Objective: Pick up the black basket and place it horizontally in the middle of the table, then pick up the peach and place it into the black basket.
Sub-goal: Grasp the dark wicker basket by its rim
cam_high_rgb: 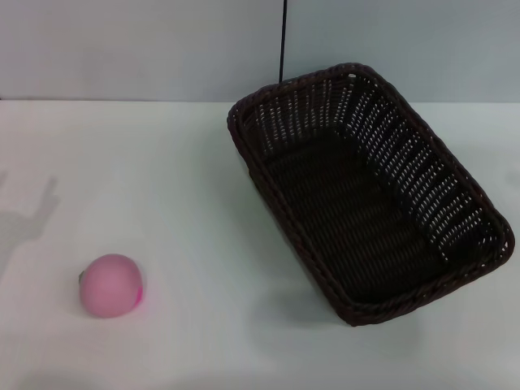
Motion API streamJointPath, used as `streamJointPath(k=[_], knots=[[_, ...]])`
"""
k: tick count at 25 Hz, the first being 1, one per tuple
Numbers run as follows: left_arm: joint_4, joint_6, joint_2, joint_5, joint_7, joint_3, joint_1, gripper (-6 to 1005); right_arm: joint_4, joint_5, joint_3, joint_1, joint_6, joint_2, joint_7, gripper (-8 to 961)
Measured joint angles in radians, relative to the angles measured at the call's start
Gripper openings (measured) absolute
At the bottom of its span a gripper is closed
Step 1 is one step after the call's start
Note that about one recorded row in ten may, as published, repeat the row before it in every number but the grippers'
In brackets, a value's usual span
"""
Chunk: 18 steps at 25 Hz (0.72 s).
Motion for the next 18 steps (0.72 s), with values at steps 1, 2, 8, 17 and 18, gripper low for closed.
streamJointPath(k=[1, 2, 8, 17, 18], knots=[[-0.005, 0.002, -0.001, 0.000, 0.000, 0.001, 0.005, 780, 0.032, -0.064, -0.025, 0.042, -0.009, -0.008, 0.007, 754], [-0.009, 0.002, -0.001, 0.001, 0.000, 0.002, 0.009, 780, 0.064, -0.115, -0.051, 0.074, -0.001, -0.012, 0.013, 754], [-0.025, 0.003, -0.005, 0.006, -0.001, 0.003, 0.041, 776, 0.200, -0.187, -0.197, 0.168, 0.124, 0.016, 0.032, 752], [-0.053, 0.014, -0.005, 0.005, -0.001, 0.002, 0.064, 770, 0.378, -0.185, -0.367, 0.211, 0.395, 0.091, 0.028, 747], [-0.053, 0.019, -0.005, 0.004, -0.001, 0.000, 0.064, 769, 0.399, -0.185, -0.378, 0.215, 0.424, 0.096, 0.026, 747]])
